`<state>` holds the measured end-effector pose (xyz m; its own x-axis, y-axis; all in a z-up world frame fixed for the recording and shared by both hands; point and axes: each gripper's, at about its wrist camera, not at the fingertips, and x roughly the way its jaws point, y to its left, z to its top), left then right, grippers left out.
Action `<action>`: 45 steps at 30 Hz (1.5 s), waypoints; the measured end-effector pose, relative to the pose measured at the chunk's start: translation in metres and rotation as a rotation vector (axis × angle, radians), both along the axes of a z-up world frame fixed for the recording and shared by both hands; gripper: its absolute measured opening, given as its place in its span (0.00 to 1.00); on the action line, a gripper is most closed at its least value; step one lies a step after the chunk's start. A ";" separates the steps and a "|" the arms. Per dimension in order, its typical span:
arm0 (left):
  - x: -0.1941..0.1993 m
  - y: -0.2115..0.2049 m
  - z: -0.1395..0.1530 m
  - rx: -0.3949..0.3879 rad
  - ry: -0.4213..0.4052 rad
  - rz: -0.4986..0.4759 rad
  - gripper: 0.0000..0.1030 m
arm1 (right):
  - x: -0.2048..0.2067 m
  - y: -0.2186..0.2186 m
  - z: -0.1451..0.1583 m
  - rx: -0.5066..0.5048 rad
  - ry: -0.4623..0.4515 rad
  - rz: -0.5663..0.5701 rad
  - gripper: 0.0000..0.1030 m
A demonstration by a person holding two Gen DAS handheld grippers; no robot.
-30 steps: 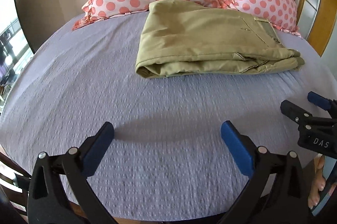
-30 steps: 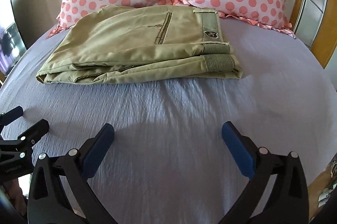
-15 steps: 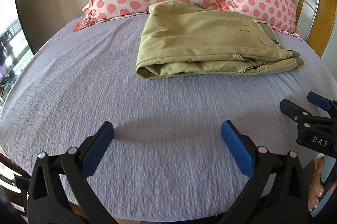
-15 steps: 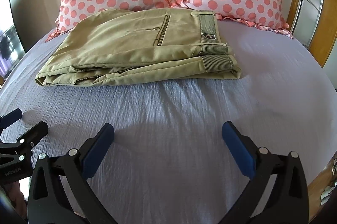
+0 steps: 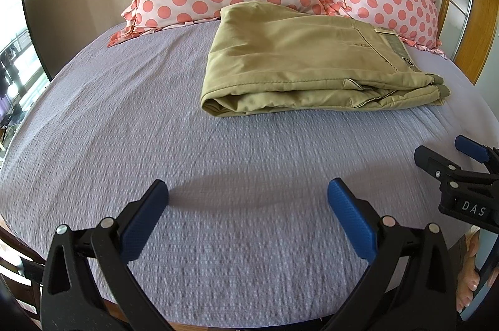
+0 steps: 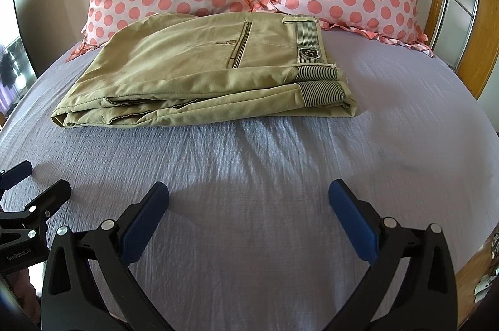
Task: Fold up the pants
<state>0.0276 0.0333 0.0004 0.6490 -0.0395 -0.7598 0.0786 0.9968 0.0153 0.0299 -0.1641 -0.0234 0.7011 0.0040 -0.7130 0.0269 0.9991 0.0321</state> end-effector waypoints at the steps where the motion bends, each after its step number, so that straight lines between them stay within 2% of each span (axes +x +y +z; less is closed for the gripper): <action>1: 0.000 0.000 0.000 0.000 0.000 0.000 0.98 | 0.000 0.000 0.000 0.000 0.000 0.000 0.99; 31: 0.000 -0.001 -0.001 0.000 0.000 0.002 0.98 | 0.000 0.000 0.000 0.000 0.001 0.002 0.99; 45: 0.005 -0.001 -0.001 -0.001 0.043 0.000 0.98 | -0.001 -0.001 0.001 -0.001 0.001 0.003 0.99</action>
